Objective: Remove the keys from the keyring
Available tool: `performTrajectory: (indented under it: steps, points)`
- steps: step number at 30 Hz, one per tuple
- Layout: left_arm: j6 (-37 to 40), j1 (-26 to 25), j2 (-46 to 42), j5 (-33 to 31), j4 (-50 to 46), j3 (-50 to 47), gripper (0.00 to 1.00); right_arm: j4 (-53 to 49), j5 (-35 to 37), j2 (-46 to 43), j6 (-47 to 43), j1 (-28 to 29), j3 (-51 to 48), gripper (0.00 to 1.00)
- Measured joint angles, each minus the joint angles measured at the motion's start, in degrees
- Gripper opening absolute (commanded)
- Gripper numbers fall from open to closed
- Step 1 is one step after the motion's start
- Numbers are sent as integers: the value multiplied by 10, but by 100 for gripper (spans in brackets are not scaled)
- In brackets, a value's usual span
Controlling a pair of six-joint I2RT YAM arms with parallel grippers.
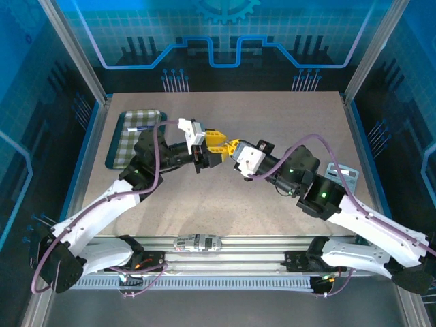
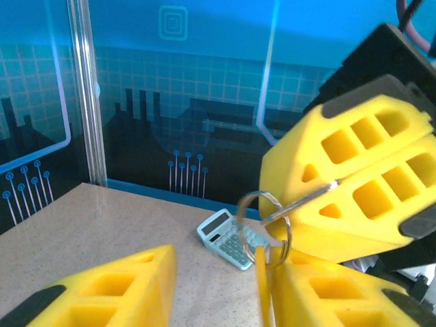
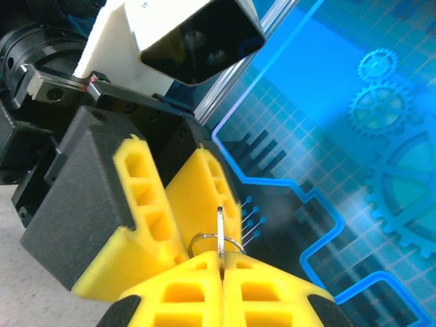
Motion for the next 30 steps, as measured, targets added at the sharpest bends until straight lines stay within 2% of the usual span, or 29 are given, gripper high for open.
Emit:
performTrajectory:
  steps: [1, 2, 14, 25, 30]
  points:
    - [6, 0, 0, -5, 9, -6, 58, -10, -1, 2, 5, 0, 5, 0]
    - [7, 0, -1, -9, 17, -13, 60, -25, -4, 5, 12, 0, 12, 0]
    - [27, -1, -3, -24, 96, -56, 69, -113, -26, 26, 61, -5, 66, 0]
    - [56, -20, 18, -32, 188, -75, 72, -139, -70, 28, 114, -34, 85, 0]
    - [76, -30, 27, -50, 226, -82, 71, -148, -80, 28, 133, -43, 92, 0]
